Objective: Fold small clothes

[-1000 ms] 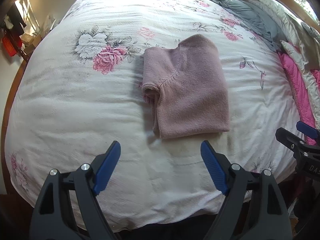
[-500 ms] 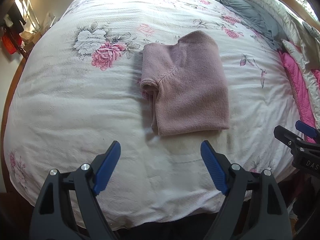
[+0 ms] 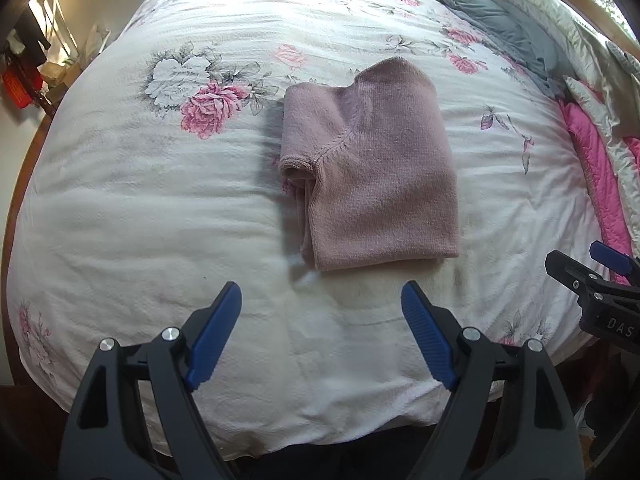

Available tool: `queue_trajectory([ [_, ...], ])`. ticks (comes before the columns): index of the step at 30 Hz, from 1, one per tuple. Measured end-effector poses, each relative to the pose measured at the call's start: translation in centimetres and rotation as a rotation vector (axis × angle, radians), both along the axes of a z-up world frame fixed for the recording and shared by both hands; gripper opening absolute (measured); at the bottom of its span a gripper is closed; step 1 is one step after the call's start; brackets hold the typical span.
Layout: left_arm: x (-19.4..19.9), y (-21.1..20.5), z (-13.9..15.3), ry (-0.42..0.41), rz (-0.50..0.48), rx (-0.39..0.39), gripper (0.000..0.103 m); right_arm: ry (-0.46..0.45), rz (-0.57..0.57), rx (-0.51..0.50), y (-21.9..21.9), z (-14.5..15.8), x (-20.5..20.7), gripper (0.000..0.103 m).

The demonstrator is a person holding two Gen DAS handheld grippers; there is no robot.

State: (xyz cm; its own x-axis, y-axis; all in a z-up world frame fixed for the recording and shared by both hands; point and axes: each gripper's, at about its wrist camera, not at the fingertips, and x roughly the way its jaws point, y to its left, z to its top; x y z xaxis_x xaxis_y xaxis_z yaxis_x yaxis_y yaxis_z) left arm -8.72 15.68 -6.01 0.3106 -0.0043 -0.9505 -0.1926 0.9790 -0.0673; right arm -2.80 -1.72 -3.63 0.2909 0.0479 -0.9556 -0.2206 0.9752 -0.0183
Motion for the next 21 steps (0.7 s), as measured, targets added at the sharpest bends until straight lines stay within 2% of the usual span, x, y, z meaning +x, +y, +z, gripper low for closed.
queue_trajectory([
  [4, 0.11, 0.11, -0.07, 0.002, 0.0, 0.001, 0.081, -0.003, -0.004, -0.002, -0.23, -0.09, 0.09, 0.099],
  [11, 0.23, 0.14, -0.22, 0.004, 0.002, 0.001, 0.081, -0.06, -0.001, -0.05, -0.07, 0.16, -0.12, 0.099],
  [21, 0.22, 0.07, -0.24, 0.003, 0.004, 0.0, 0.082, -0.016, -0.013, -0.031, -0.44, -0.41, 0.3, 0.099],
])
